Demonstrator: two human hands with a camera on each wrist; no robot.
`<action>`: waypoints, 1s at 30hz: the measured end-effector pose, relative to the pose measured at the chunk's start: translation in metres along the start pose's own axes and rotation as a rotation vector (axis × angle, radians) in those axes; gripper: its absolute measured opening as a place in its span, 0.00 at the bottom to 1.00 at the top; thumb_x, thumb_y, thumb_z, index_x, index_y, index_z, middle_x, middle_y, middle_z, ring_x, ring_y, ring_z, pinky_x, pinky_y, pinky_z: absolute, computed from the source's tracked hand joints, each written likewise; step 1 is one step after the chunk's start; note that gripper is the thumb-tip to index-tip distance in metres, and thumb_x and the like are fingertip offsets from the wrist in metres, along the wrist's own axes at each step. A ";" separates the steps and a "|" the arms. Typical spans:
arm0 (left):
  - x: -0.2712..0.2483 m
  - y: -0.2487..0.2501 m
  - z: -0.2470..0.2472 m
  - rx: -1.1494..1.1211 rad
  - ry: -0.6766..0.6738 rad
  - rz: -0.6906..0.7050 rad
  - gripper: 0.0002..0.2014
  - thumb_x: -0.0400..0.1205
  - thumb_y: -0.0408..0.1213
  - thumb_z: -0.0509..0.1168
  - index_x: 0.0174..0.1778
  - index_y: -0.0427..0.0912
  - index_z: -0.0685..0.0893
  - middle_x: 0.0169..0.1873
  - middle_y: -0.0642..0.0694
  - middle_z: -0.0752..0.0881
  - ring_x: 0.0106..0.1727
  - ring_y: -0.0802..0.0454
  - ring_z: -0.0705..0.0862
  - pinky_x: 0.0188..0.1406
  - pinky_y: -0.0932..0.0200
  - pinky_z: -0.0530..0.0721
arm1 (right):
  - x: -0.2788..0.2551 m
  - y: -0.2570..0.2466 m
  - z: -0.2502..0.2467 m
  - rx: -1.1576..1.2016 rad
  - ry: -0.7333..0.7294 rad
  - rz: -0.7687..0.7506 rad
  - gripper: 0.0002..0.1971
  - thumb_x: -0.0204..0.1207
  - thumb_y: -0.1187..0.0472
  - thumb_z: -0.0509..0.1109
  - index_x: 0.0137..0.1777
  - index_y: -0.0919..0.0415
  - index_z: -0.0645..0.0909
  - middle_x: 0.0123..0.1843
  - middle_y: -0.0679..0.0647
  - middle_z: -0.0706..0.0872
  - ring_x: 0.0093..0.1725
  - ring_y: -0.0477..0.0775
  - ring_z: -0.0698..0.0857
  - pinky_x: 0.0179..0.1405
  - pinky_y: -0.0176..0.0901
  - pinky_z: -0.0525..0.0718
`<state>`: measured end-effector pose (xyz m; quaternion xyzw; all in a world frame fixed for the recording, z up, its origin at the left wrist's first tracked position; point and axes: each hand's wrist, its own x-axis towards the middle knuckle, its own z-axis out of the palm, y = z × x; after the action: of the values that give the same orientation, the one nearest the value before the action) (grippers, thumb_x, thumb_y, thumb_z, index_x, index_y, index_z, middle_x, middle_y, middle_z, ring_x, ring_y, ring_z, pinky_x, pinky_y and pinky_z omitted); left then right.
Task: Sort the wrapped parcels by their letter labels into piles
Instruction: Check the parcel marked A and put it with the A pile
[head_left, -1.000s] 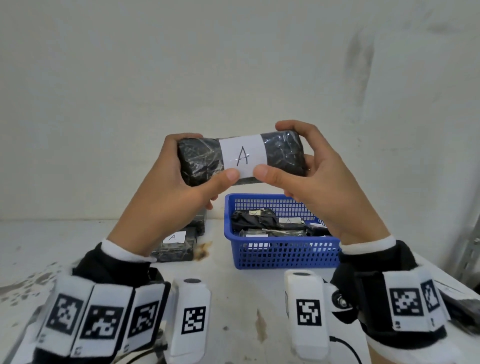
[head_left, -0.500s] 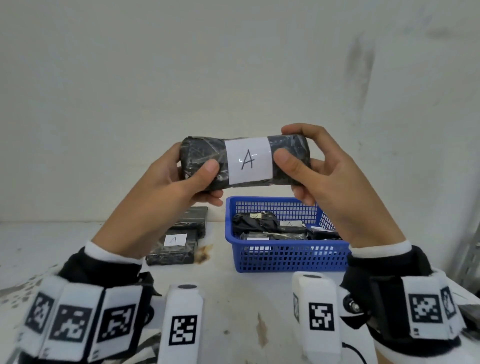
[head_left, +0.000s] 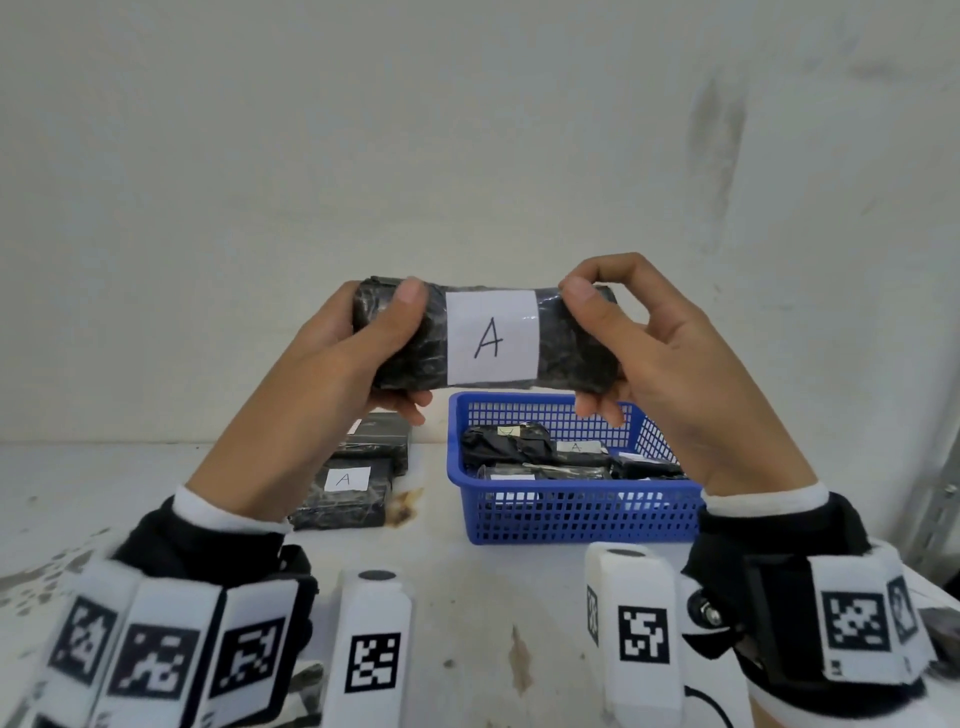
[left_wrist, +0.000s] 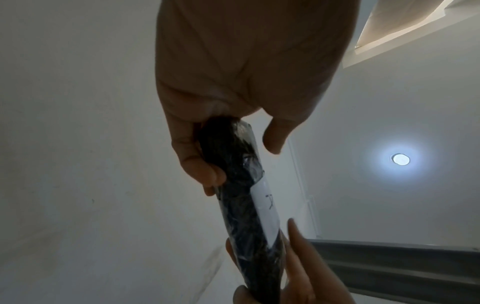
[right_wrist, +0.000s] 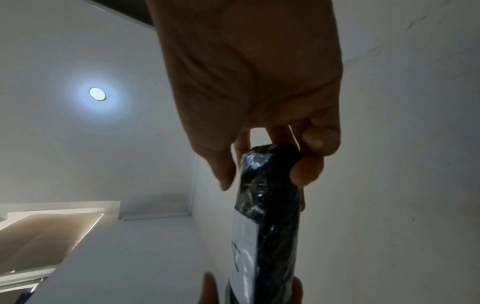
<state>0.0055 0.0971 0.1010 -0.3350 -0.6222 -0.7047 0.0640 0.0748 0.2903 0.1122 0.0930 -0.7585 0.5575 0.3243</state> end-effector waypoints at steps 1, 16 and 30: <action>-0.001 0.000 0.001 0.034 0.012 0.010 0.22 0.71 0.53 0.65 0.53 0.40 0.83 0.34 0.50 0.87 0.32 0.50 0.83 0.31 0.57 0.86 | 0.000 0.000 0.001 -0.005 0.009 -0.001 0.04 0.81 0.49 0.70 0.50 0.47 0.81 0.30 0.52 0.85 0.24 0.57 0.77 0.19 0.38 0.75; -0.001 -0.005 0.010 0.234 0.177 0.037 0.19 0.67 0.62 0.70 0.48 0.56 0.80 0.35 0.61 0.87 0.27 0.64 0.81 0.28 0.64 0.74 | -0.002 0.001 0.010 -0.076 0.013 -0.102 0.17 0.68 0.48 0.81 0.51 0.45 0.77 0.35 0.43 0.89 0.27 0.41 0.86 0.29 0.30 0.81; -0.001 -0.003 0.007 0.087 0.140 0.157 0.17 0.71 0.50 0.71 0.52 0.52 0.76 0.40 0.57 0.88 0.45 0.52 0.89 0.46 0.57 0.89 | -0.002 0.004 0.022 -0.118 0.062 -0.082 0.19 0.70 0.36 0.70 0.55 0.45 0.85 0.49 0.48 0.91 0.46 0.53 0.89 0.54 0.50 0.90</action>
<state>0.0077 0.1033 0.0983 -0.3296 -0.6180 -0.6915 0.1769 0.0655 0.2709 0.1048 0.0873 -0.7753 0.5007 0.3750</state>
